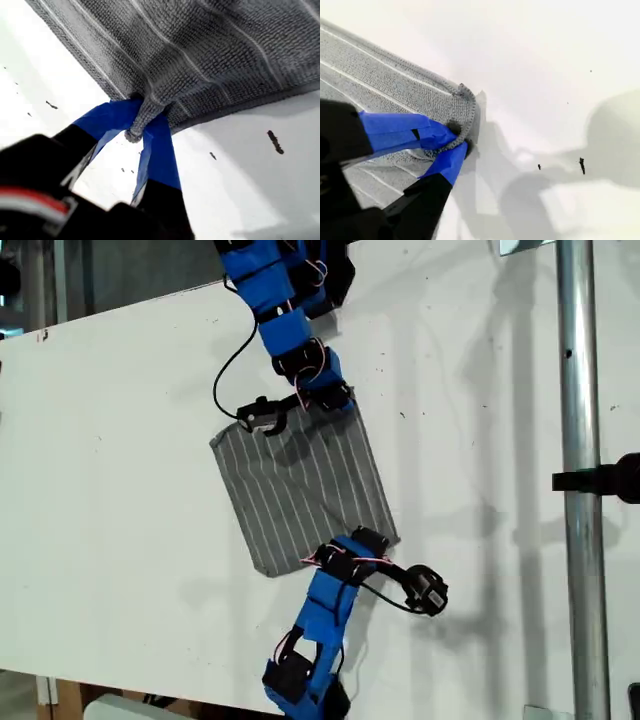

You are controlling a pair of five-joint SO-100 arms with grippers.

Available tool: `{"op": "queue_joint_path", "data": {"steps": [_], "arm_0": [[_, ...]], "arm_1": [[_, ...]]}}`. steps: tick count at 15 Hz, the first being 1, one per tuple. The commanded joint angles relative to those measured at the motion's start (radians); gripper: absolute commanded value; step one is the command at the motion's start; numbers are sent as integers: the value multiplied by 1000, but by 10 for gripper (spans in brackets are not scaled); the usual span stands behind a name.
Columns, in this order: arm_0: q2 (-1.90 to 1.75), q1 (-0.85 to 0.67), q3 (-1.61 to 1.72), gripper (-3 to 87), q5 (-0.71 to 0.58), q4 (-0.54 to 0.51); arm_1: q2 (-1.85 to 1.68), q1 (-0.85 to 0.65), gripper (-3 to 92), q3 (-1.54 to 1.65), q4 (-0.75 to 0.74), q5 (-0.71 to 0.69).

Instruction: Grasp corners of a towel and fold twice.

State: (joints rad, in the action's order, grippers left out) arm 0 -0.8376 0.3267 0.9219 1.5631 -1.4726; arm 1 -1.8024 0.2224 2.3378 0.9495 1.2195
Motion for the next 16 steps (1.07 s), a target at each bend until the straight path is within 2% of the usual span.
{"op": "queue_joint_path", "data": {"steps": [1,4,6,9,12,16], "arm_0": [[-97,46,9,-28,18,-41],[-117,69,25,-28,54,-91],[-166,78,51,-28,48,-83],[-270,91,118,-28,18,-28],[-457,91,347,-28,14,137],[-558,-20,488,-28,-58,147]], "arm_1": [[52,38,-2,-115,0,8],[204,101,-2,-351,44,12],[299,133,-2,-538,121,11],[331,161,-2,-669,189,17],[316,170,-2,-727,247,25],[265,32,-2,-684,279,-64]]}}
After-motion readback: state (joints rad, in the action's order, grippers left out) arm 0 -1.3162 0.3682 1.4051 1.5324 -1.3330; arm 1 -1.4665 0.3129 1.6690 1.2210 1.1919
